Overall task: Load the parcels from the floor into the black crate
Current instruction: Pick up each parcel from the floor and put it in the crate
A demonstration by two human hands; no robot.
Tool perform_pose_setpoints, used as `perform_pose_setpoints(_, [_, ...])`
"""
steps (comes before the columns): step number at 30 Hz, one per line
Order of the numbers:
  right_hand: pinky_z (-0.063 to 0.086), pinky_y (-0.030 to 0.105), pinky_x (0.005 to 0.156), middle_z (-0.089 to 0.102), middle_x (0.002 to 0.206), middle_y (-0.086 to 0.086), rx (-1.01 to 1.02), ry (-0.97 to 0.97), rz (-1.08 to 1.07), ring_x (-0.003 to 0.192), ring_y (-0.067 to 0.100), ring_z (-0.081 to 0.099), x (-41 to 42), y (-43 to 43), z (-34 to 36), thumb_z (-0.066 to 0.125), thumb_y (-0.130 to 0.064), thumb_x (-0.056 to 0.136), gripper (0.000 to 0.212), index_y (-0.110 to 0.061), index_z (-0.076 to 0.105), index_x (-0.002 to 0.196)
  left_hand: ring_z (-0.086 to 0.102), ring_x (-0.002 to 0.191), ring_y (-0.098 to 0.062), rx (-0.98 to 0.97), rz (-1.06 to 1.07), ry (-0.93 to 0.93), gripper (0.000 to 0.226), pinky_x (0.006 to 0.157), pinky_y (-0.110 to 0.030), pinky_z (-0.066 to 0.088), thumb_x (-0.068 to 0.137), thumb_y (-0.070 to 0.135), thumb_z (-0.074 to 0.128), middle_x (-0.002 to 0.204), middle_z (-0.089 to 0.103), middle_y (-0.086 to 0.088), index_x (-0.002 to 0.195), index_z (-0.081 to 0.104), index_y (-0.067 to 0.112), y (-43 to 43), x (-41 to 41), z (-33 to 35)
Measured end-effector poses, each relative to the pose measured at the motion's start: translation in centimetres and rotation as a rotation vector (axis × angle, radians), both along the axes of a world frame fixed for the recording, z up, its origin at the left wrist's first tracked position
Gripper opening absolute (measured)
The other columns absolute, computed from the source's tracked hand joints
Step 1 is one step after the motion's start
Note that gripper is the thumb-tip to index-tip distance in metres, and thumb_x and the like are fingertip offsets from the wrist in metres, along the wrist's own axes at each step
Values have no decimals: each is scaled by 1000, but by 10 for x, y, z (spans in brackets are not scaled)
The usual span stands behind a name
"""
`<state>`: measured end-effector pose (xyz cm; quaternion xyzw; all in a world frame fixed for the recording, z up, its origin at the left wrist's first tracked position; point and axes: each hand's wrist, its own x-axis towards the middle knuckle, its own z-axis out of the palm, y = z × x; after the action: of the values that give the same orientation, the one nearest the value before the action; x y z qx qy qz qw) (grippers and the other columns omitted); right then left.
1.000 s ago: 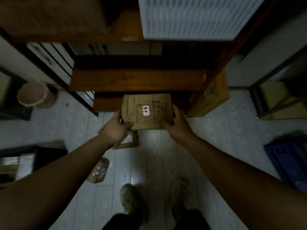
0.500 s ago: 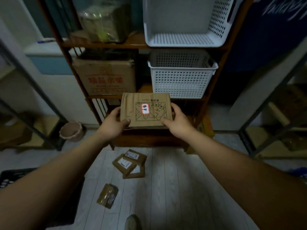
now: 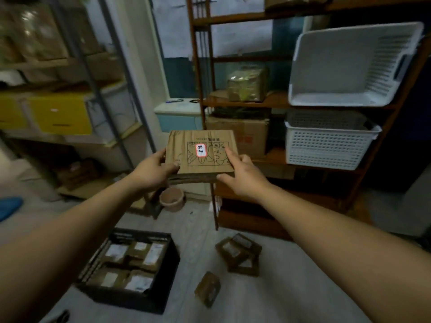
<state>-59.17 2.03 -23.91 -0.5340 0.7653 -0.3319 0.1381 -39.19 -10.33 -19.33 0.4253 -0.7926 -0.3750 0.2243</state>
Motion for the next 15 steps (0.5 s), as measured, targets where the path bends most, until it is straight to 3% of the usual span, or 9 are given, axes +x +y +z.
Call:
perform_pose_setpoints(4, [36,36,102,28,144,8,4,-8,30,125,27,41,90,-51,-7,56,-46,88,80,-41,2,148,54,79,8,-58,16,-45,59,70,-13,42,84,27,65,103,59,18,136,39,34,-35,91,3])
perform_pose_setpoints(7, [38,33,96,31,142,6,3,-49,37,121,24,44,147,-82,-17,57,-47,87,80,-41,4,147,56,109,-12,-13,26,-16,72,94,-37,48,81,26,68,127,55,5,141,29,31,-57,147,-4])
perform_pose_setpoints(9, [39,31,92,33,139,5,7,-78,40,118,23,46,175,-99,-22,59,-46,86,80,-43,6,146,52,114,-15,5,40,-25,76,96,-39,46,81,24,68,133,50,4,143,24,30,-71,176,-10])
perform_pose_setpoints(11, [39,31,93,35,138,5,22,-83,52,119,23,46,194,-117,-27,59,-47,86,80,-43,7,146,51,108,-10,60,26,-9,75,89,-34,47,82,21,67,130,51,5,143,24,31,-90,199,-18])
perform_pose_setpoints(15, [39,31,91,35,140,5,60,-91,74,119,23,47,219,-161,-43,57,-51,85,79,-42,8,147,52,103,-9,118,48,-10,76,91,-36,48,83,21,66,125,51,9,144,23,33,-136,230,-37])
